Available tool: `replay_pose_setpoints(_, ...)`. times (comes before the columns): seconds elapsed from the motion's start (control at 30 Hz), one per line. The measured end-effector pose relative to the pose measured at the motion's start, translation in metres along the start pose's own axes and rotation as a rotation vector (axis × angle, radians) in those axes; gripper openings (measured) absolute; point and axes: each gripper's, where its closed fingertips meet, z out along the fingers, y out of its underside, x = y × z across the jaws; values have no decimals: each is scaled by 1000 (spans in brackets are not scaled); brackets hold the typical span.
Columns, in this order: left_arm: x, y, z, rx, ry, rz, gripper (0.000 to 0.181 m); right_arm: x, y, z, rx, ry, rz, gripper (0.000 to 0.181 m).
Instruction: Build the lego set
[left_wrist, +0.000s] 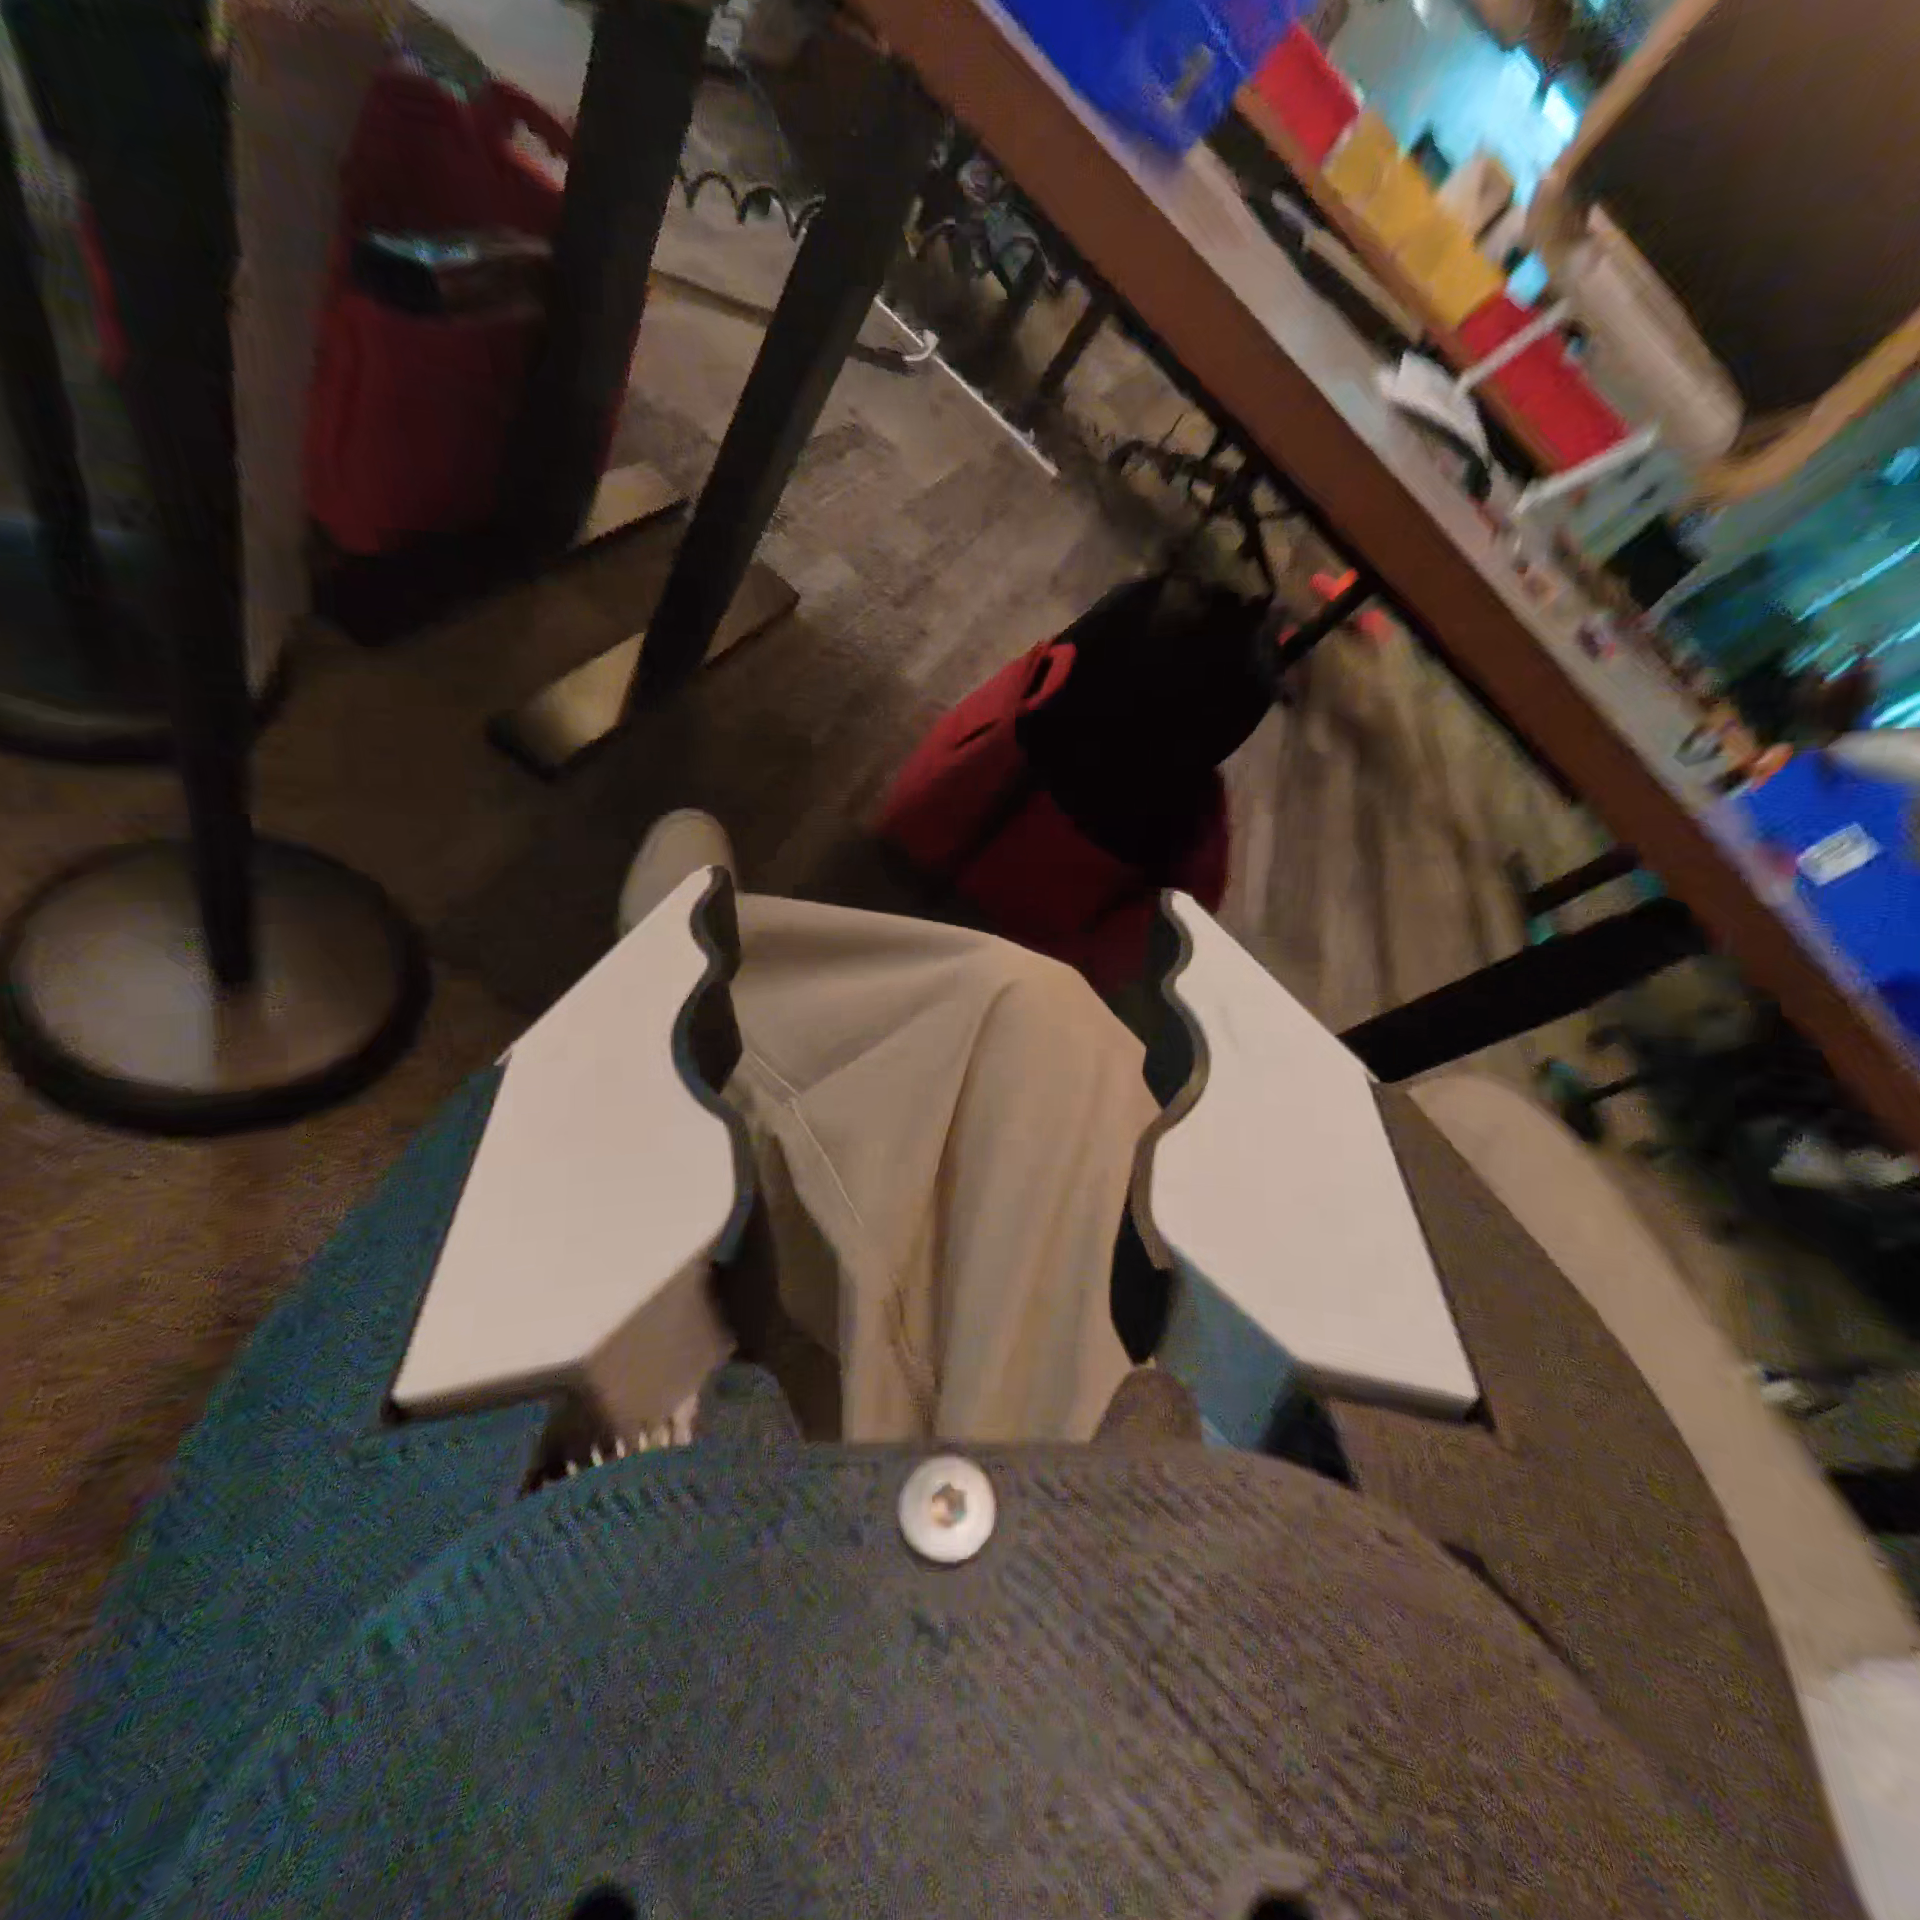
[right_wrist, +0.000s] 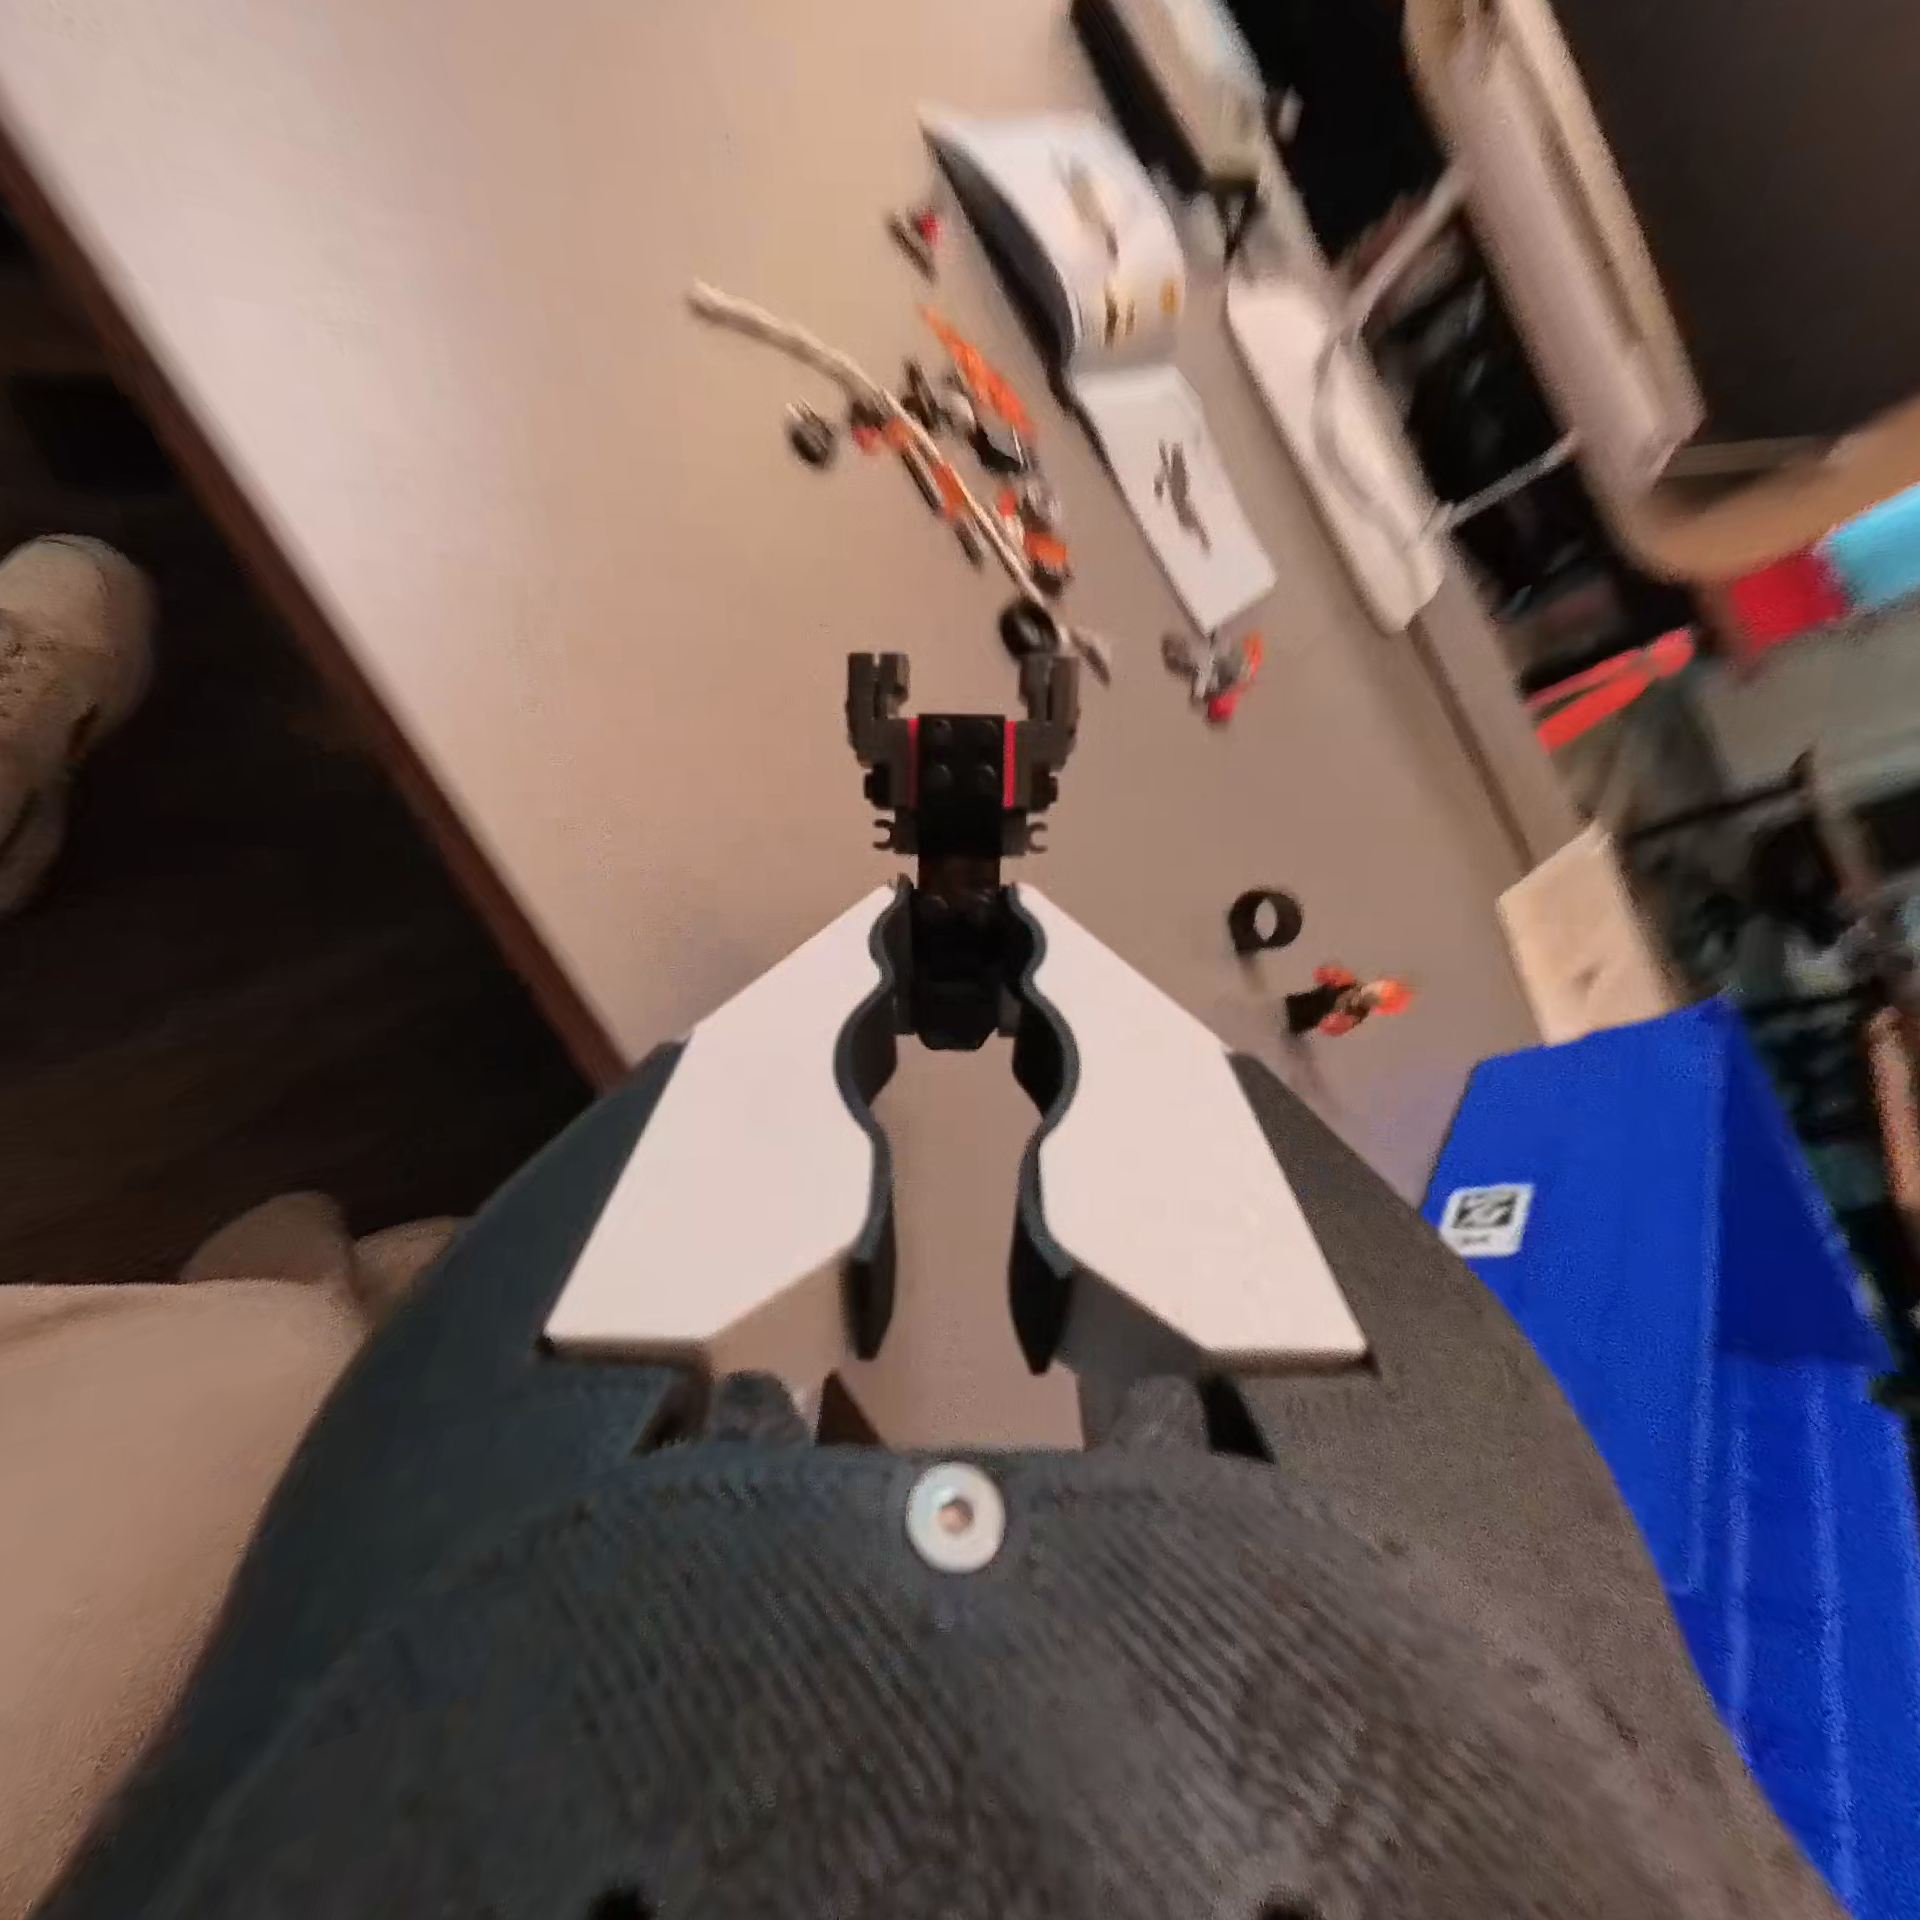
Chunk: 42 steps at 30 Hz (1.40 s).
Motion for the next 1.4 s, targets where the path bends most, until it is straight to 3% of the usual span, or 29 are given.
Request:
replay_pose_setpoints(0.03,-4,0,6,4,14,-63,77,10,8,14,-55,-8,48,15)
replay_pose_setpoints(0.1,-3,-9,23,9,41,-121,78,23,15,30,-111,-7,113,15)
replay_pose_setpoints(0.2,27,-51,55,60,145,-40,77,29,20,39,-149,-1,171,15)
replay_pose_setpoints(0.33,86,-101,103,121,286,140,72,24,21,37,-195,-85,307,15)
replay_pose_setpoints(0.5,179,-132,168,130,551,345,74,11,-3,27,-94,-253,523,15)
replay_pose_setpoints(0.63,236,-116,221,6,692,567,70,23,-5,32,-26,-191,549,14)
replay_pose_setpoints(0.77,284,-109,257,-86,800,563,72,34,8,51,-38,-188,617,14)
replay_pose_setpoints(0.97,330,-84,284,-167,896,557,70,53,21,78,-73,-173,703,14)
replay_pose_setpoints(1.17,366,-72,321,-217,974,653,70,64,26,86,-128,-194,772,14)
replay_pose_setpoints(1.27,368,-61,353,-290,928,629,73,55,19,87,-121,-268,811,14)
replay_pose_setpoints(1.33,373,-50,358,-393,988,543,74,48,19,88,-136,-283,835,14)
replay_pose_setpoints(1.4,385,-56,357,-392,1074,456,74,47,24,86,-155,-226,835,14)
